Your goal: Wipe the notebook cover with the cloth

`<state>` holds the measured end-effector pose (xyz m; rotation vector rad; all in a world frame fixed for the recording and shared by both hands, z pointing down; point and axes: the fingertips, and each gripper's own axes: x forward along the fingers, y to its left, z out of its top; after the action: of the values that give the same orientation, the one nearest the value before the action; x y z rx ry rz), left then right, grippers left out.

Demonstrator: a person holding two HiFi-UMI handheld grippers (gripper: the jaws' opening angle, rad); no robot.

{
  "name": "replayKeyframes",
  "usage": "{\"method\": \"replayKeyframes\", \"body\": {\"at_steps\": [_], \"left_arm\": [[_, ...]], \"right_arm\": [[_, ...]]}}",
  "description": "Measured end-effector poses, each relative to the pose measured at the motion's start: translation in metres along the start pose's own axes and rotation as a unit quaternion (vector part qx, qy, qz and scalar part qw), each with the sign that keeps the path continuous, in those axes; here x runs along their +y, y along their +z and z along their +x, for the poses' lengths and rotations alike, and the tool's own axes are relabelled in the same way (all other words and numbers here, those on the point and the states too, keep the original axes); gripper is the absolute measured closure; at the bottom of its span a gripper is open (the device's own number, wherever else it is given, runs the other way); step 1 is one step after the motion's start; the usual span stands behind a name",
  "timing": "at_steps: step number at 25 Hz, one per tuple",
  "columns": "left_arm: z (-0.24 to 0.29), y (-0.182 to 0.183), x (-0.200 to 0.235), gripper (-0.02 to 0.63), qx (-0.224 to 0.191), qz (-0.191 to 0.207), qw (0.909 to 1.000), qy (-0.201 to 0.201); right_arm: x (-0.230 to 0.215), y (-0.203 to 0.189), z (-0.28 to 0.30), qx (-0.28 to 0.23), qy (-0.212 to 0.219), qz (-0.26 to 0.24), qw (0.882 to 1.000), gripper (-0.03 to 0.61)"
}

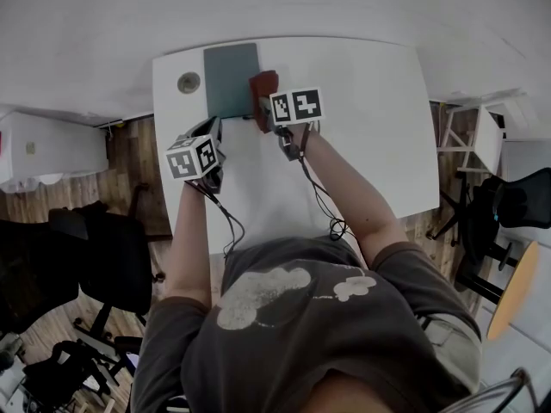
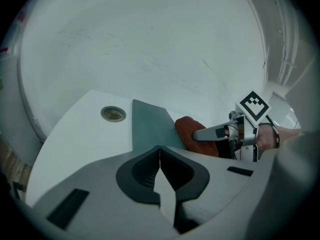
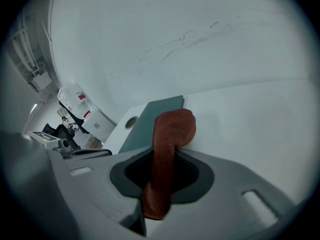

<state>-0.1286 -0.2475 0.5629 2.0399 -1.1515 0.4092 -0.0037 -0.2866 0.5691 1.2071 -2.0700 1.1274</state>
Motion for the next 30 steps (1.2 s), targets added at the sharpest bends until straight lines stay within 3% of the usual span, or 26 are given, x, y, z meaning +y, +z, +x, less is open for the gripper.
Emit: {"method": "replayKeyframes", "body": {"at_steps": [15,30], "left_arm": [[-0.008,-0.001,-0.025,0.618,-0.013,0.019,0.9988,-0.042],[-0.048,-0.011,-0.099,0.62,-0.041,0.058,0.9966,-0.04]], "right_arm": [[-0.009,-0.016,-0.051,-0.046,-0.014,0.032,0.998,0.497],[-0.009,-0.028,-0.121,-0.086,0.023,0.009,0.996,0.497]]}}
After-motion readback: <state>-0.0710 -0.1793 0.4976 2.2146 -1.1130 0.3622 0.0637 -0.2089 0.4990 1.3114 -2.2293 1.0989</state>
